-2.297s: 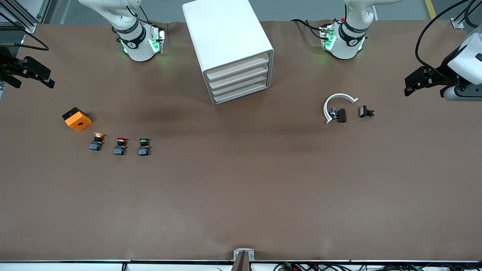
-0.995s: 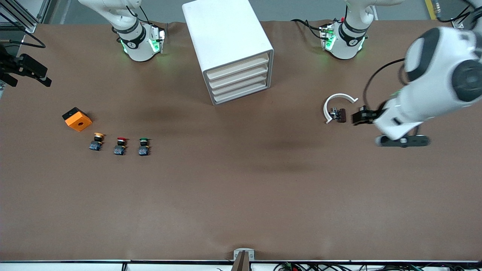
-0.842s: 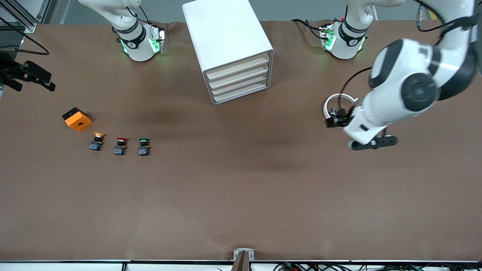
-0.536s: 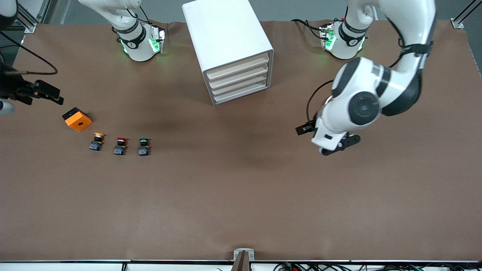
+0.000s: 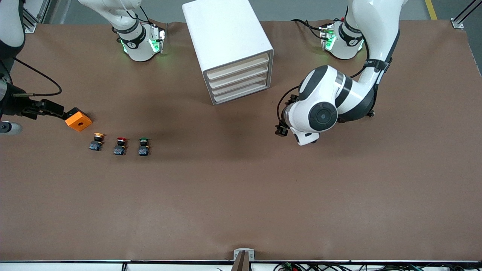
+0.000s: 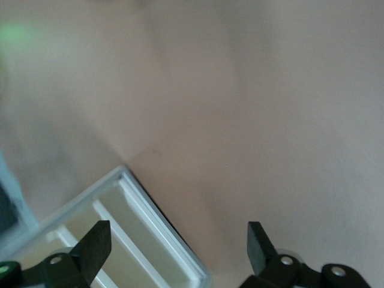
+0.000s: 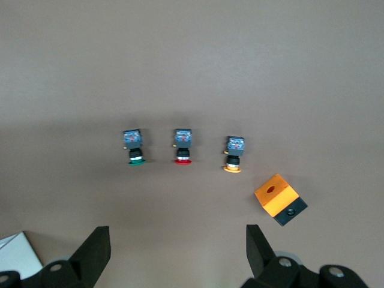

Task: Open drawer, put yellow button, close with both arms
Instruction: 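Grasp the top drawer front with the left gripper while the right gripper reaches the button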

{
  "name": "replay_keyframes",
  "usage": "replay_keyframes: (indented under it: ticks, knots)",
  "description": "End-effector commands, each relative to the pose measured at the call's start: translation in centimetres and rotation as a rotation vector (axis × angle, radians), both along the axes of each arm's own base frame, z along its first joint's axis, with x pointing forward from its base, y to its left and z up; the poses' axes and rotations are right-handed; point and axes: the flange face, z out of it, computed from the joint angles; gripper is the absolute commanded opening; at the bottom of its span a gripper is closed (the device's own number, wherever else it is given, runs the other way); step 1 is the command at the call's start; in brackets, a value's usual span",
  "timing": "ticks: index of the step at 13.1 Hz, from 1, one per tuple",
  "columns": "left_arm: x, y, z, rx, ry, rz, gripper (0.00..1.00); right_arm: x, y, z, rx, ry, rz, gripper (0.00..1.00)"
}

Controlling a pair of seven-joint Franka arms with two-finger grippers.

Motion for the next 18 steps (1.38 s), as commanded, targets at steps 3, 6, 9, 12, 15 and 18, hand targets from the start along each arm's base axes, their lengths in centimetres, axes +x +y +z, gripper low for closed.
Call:
replay_keyframes:
  ticks: [3, 6, 9, 12, 15, 18]
  knots:
    - [-2.6, -2.6, -6.2, 0.042, 0.401, 0.268, 1.0, 1.2, -2.9, -2.8, -0.054, 0.009, -0.017, 1.0]
    - [-3.4, -3.8, -7.5, 0.035, 0.586, 0.408, 1.0, 1.2, -5.3, -6.6, -0.048, -0.02, -0.055, 1.0]
    - [-3.6, -4.7, -8.8, 0.03, 0.695, 0.498, 1.0, 1.1, -5.8, -10.2, -0.048, -0.081, -0.061, 1.0]
    - [-6.5, -8.4, -9.0, 0.084, 0.746, 0.499, 1.0, 1.2, -6.6, -15.9, -0.025, -0.122, -0.087, 1.0]
    - [-7.6, -9.4, -7.8, 0.082, 0.832, 0.462, 1.0, 1.4, -7.4, -21.4, -0.018, -0.163, -0.107, 1.0]
    - [-9.6, -11.1, -7.6, 0.104, 0.846, 0.416, 0.92, 0.8, -8.1, -27.0, -0.025, -0.212, -0.116, 1.0]
